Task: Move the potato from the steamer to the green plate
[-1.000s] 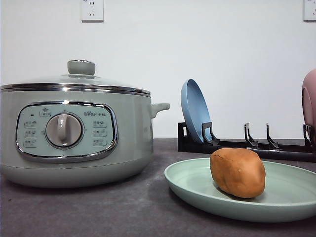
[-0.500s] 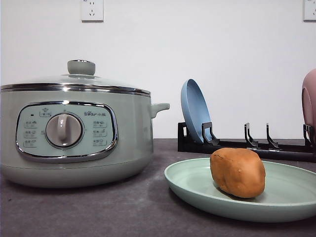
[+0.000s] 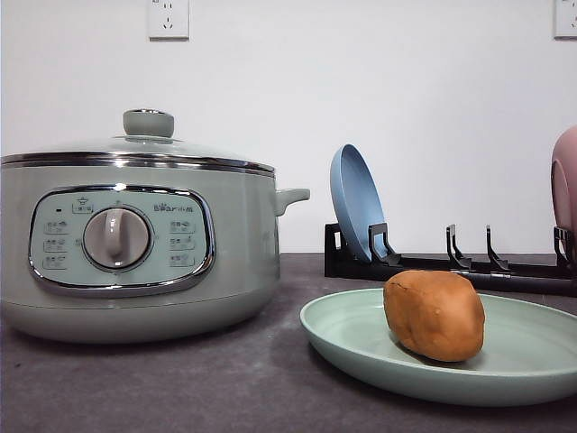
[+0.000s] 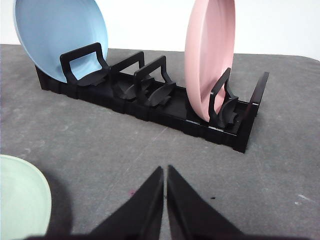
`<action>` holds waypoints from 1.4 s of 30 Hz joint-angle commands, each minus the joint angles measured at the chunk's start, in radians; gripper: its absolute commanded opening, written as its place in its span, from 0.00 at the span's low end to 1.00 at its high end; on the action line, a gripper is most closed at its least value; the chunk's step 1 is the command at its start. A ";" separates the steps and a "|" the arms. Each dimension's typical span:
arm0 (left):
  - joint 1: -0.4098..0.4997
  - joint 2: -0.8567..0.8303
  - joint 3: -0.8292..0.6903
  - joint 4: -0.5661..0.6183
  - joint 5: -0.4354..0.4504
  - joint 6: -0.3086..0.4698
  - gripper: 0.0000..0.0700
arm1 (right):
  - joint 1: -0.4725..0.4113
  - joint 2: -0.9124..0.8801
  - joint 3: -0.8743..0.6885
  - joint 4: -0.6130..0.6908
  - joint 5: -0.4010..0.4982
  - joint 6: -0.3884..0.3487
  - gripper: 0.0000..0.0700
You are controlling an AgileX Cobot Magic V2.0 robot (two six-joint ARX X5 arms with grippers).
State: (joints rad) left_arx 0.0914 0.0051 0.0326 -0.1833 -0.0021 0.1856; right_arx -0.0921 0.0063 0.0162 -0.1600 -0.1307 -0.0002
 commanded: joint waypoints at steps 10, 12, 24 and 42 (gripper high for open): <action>0.003 -0.002 -0.021 -0.005 -0.002 0.004 0.00 | -0.001 -0.003 -0.005 0.006 0.000 0.000 0.00; 0.003 -0.002 -0.021 -0.005 -0.002 0.005 0.00 | -0.001 -0.003 -0.005 0.006 0.000 0.000 0.00; 0.003 -0.002 -0.021 -0.005 -0.002 0.004 0.00 | -0.001 -0.003 -0.005 0.006 0.000 0.000 0.00; 0.003 -0.002 -0.021 -0.005 -0.002 0.004 0.00 | -0.001 -0.003 -0.005 0.006 0.001 0.000 0.00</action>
State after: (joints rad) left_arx 0.0914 0.0051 0.0322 -0.1829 -0.0021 0.1856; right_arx -0.0921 0.0063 0.0162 -0.1600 -0.1307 -0.0002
